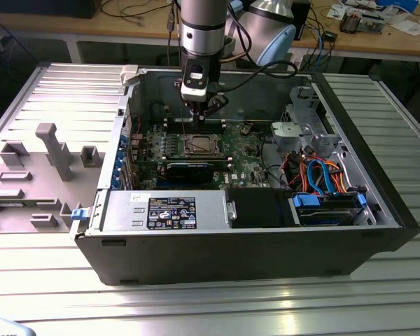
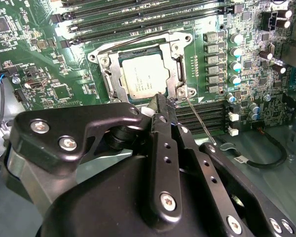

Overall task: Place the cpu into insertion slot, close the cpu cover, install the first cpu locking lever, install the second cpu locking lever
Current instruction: 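Install the first cpu locking lever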

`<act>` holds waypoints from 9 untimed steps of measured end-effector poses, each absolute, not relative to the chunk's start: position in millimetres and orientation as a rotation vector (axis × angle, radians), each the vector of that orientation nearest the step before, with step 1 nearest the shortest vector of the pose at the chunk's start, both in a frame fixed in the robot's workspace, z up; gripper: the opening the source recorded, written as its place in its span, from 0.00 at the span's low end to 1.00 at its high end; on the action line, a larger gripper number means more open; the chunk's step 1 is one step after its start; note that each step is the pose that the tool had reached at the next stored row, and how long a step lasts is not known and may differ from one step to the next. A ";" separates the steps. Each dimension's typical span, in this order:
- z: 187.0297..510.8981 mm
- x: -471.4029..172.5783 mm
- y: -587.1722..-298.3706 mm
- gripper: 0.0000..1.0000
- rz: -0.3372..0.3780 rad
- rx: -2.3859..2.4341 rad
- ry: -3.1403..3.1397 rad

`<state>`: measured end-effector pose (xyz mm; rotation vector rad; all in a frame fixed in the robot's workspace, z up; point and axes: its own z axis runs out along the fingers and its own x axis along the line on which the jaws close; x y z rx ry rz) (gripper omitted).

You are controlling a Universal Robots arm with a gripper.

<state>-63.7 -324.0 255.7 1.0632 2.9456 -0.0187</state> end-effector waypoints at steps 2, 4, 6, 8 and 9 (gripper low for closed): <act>255.7 -63.7 -324.0 0.11 -0.019 1.062 2.946; 255.7 -63.7 -324.0 0.11 -0.019 1.060 2.947; 255.7 -63.7 -324.0 0.11 -0.019 1.058 2.947; 255.8 -63.7 -324.0 0.11 -0.018 1.057 2.948; 255.8 -63.7 -324.0 0.11 -0.018 1.055 2.949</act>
